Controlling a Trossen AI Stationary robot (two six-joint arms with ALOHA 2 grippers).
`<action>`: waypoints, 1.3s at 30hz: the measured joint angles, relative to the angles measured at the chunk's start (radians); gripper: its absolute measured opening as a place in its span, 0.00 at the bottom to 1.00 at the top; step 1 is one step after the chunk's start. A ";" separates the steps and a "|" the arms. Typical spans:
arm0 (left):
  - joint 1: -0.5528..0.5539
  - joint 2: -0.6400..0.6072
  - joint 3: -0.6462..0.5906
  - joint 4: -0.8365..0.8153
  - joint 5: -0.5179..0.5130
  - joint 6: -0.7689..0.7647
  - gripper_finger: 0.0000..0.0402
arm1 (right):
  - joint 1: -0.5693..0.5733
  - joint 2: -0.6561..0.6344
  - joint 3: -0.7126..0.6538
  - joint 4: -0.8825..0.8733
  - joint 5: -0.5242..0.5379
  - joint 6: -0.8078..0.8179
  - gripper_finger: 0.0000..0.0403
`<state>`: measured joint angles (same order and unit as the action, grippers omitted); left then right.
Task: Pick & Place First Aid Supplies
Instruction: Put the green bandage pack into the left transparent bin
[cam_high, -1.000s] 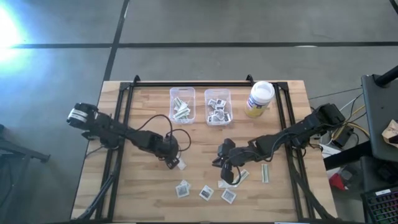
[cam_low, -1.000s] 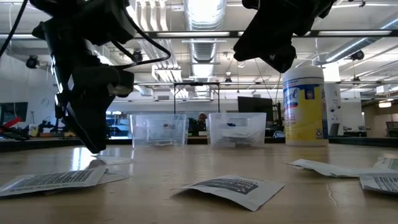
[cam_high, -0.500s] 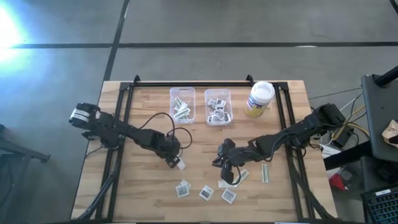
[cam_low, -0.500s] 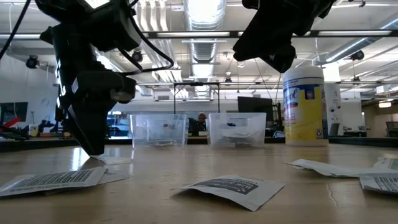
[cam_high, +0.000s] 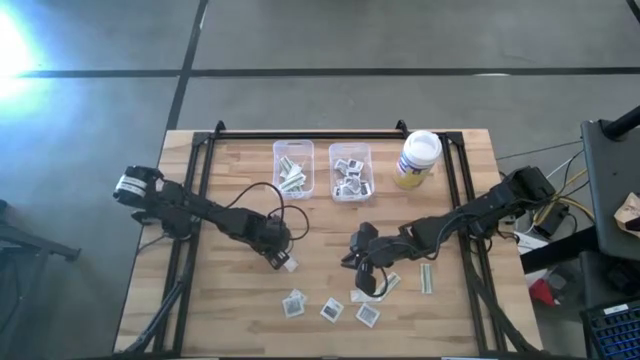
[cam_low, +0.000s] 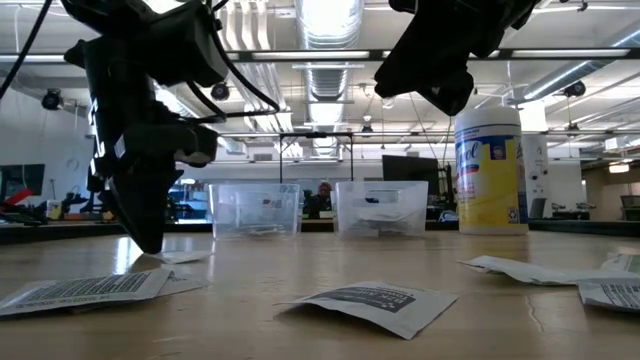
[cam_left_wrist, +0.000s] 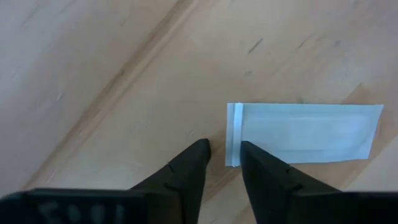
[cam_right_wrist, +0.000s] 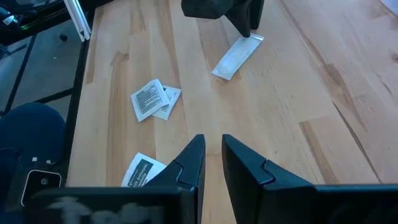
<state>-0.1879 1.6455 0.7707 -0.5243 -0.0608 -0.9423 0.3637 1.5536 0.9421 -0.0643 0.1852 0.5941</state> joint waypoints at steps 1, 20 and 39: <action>0.000 0.000 -0.001 -0.002 -0.002 0.001 0.29 | 0.000 0.000 0.000 0.000 0.000 0.000 0.13; -0.003 -0.010 -0.003 0.005 -0.018 0.137 0.00 | 0.000 0.000 0.000 0.001 0.000 -0.001 0.13; 0.012 -0.362 -0.009 -0.018 -0.236 0.156 0.00 | 0.006 0.000 0.000 0.003 -0.002 0.001 0.13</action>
<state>-0.1755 1.2833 0.7612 -0.5419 -0.2969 -0.7863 0.3694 1.5536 0.9421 -0.0608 0.1833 0.5949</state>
